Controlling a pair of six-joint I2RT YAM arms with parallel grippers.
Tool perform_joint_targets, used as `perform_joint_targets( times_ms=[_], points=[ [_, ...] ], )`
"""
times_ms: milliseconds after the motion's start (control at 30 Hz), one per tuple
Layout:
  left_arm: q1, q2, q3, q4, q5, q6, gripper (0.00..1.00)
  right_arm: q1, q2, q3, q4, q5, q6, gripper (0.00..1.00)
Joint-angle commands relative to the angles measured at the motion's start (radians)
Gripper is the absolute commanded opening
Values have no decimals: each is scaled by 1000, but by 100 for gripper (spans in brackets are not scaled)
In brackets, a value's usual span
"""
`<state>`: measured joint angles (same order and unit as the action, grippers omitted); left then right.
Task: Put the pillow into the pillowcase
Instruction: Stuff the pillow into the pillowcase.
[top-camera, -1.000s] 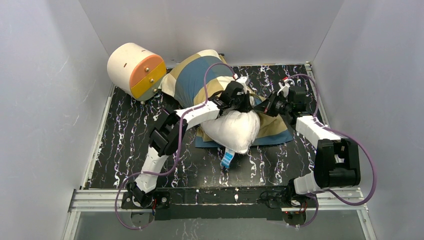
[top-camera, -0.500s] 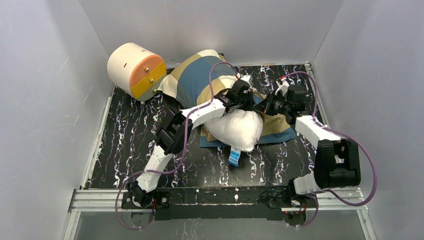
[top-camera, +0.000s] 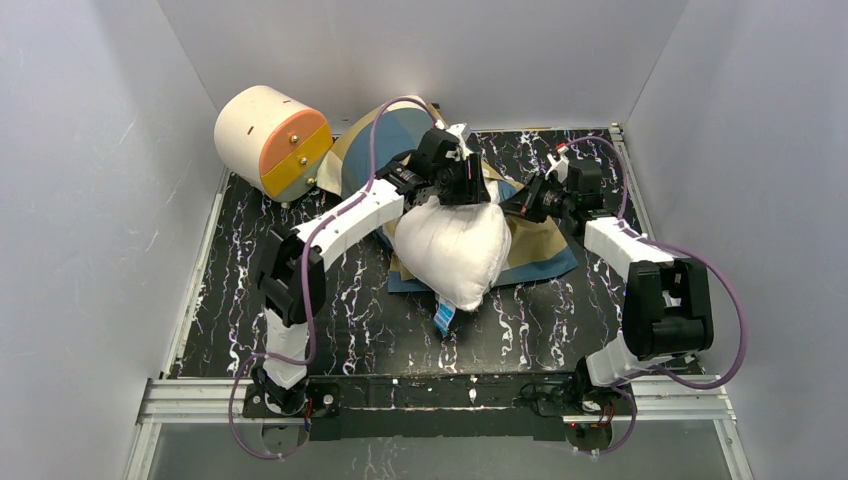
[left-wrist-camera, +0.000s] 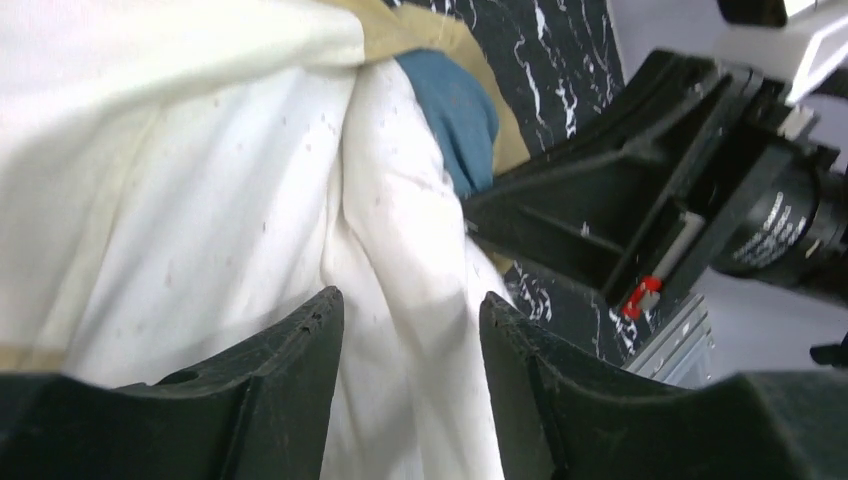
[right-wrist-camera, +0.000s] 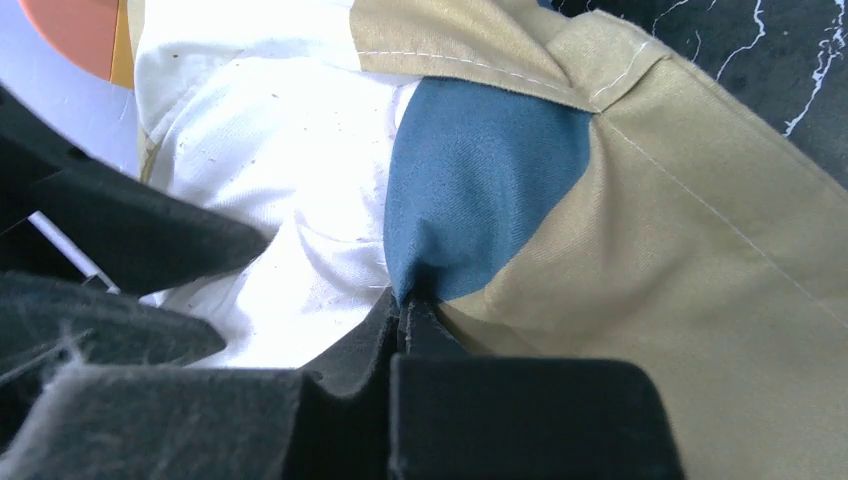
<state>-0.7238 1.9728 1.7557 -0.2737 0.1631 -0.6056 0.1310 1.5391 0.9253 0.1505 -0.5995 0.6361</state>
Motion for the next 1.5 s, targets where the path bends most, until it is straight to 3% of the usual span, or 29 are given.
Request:
perform_joint_targets(
  times_ms=[0,200,333,400,467,600,700,833,933,1000,1067,1167,1333,1467],
  points=[
    [-16,-71,32,-167,-14,77,48,6,-49,71,37,30,-9,1],
    [-24,-15,79,-51,-75,165,42,4,-90,72,24,0,-61,1],
    [-24,83,75,135,-64,140,34,3,-120,90,-22,11,-113,1],
    [-28,155,34,206,-43,118,24,-1,-134,106,-48,24,-131,1],
    [-31,245,1,196,-16,93,12,-7,-148,128,-53,13,-134,1],
    [-91,370,-68,223,-108,65,9,-14,-196,193,-34,-104,-119,1],
    [-133,468,27,155,-288,85,8,-1,-240,244,-36,-255,-75,1],
    [-134,604,194,35,-386,54,7,18,-347,147,105,-384,47,1],
    [-129,623,221,39,-430,-3,7,31,-374,77,161,-394,61,1],
    [-122,585,275,27,-411,1,7,12,-360,58,88,-280,36,1],
    [-113,494,305,-1,-414,20,10,-39,-320,73,45,-187,25,1],
    [-58,279,221,34,-290,4,19,-107,-219,148,-9,-78,-1,1],
    [-14,-24,87,-14,-82,52,48,-122,3,286,-50,-114,-23,1],
    [-15,-146,19,-119,-26,209,62,-121,61,328,-74,-105,-43,1]
  ],
)
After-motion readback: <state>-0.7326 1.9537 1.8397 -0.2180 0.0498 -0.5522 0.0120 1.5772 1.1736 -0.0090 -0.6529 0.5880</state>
